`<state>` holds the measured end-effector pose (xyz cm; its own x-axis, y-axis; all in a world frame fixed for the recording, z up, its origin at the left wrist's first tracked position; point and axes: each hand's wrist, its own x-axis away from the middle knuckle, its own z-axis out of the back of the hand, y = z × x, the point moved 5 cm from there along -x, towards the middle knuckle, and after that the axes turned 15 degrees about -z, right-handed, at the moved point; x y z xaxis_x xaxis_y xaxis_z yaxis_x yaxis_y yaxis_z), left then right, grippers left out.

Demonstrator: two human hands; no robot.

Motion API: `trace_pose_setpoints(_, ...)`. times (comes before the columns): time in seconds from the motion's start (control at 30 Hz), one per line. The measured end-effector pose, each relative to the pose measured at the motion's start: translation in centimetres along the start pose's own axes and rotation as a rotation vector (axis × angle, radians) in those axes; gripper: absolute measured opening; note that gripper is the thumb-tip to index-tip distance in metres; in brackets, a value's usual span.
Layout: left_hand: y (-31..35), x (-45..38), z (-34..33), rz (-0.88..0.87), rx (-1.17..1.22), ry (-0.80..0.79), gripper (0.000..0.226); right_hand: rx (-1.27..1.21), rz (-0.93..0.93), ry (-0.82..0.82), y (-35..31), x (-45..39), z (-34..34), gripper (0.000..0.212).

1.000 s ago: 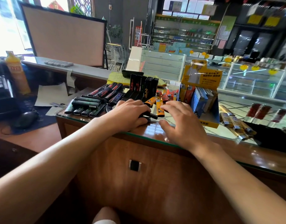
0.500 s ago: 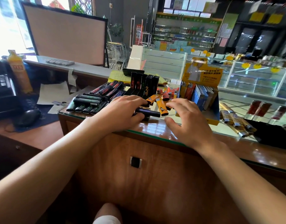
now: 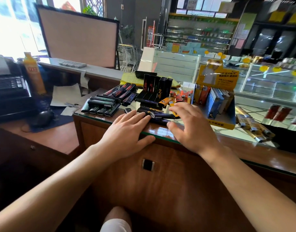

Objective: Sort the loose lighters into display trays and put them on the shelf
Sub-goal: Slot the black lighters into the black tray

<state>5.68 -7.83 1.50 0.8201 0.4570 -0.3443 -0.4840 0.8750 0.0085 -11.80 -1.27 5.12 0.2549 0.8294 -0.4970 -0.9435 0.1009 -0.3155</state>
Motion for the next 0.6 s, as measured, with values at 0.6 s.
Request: trace_pose_setpoints(0.6, 0.4, 0.5, 1.6, -0.197, 0.115, 0.339, 0.044, -0.008, -0.025, 0.0, 1.1, 0.6, 0.7, 0.053)
